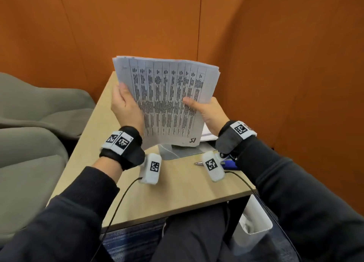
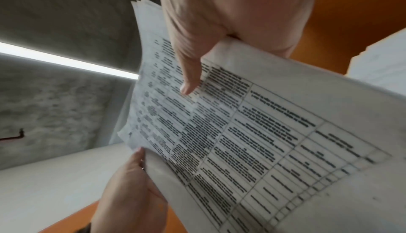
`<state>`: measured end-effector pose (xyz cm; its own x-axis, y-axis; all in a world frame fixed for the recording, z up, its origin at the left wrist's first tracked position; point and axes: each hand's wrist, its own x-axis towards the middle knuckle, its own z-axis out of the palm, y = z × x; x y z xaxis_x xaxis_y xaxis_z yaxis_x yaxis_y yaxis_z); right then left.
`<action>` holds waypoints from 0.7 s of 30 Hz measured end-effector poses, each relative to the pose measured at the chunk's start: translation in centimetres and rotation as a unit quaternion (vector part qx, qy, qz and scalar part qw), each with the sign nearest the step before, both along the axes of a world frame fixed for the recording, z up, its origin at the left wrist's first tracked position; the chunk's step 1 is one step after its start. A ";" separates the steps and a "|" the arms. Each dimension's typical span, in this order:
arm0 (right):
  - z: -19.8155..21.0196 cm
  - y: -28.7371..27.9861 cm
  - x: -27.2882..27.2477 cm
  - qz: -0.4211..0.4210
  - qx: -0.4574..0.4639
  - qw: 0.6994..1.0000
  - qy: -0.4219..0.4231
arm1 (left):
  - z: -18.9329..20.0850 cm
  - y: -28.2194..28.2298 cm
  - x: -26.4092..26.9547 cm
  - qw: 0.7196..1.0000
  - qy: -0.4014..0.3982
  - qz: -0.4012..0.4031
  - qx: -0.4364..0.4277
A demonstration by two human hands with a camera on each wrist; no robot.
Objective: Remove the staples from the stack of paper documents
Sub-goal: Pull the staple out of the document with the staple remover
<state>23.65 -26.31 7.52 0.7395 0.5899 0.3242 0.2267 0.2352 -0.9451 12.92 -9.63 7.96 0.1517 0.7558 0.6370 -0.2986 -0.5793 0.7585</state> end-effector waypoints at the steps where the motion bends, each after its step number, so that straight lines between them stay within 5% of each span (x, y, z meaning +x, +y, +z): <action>1: -0.4 0.1 0.1 0.001 -0.015 1.000 -0.001 | -0.5 0.0 0.1 1.000 0.014 -0.005 -0.007; 6: -2.4 -0.3 1.1 -0.051 -0.072 0.996 -0.035 | -2.3 0.5 -1.1 0.997 0.068 -0.037 -0.011; 9: -0.4 -0.8 1.5 -0.139 -0.026 0.979 -0.148 | -0.5 1.0 -2.0 0.988 0.048 -0.043 0.142; 12: 2.2 -1.5 1.3 -0.171 -0.017 0.931 -0.322 | 0.1 1.3 -1.5 0.965 0.046 -0.027 0.256; 16: 4.0 -2.1 1.5 -0.197 -0.114 0.853 -0.470 | -0.4 1.8 -0.9 0.977 0.051 -0.004 0.207; 21: 4.3 -2.5 1.9 -0.187 -0.080 0.860 -0.467 | 0.5 1.9 -1.4 0.974 0.043 -0.015 0.221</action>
<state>25.59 -28.84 11.82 0.3483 0.4596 0.8170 0.9366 -0.1358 -0.3230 11.49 -7.76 8.48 0.2360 0.4054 0.8832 -0.2669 -0.8468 0.4600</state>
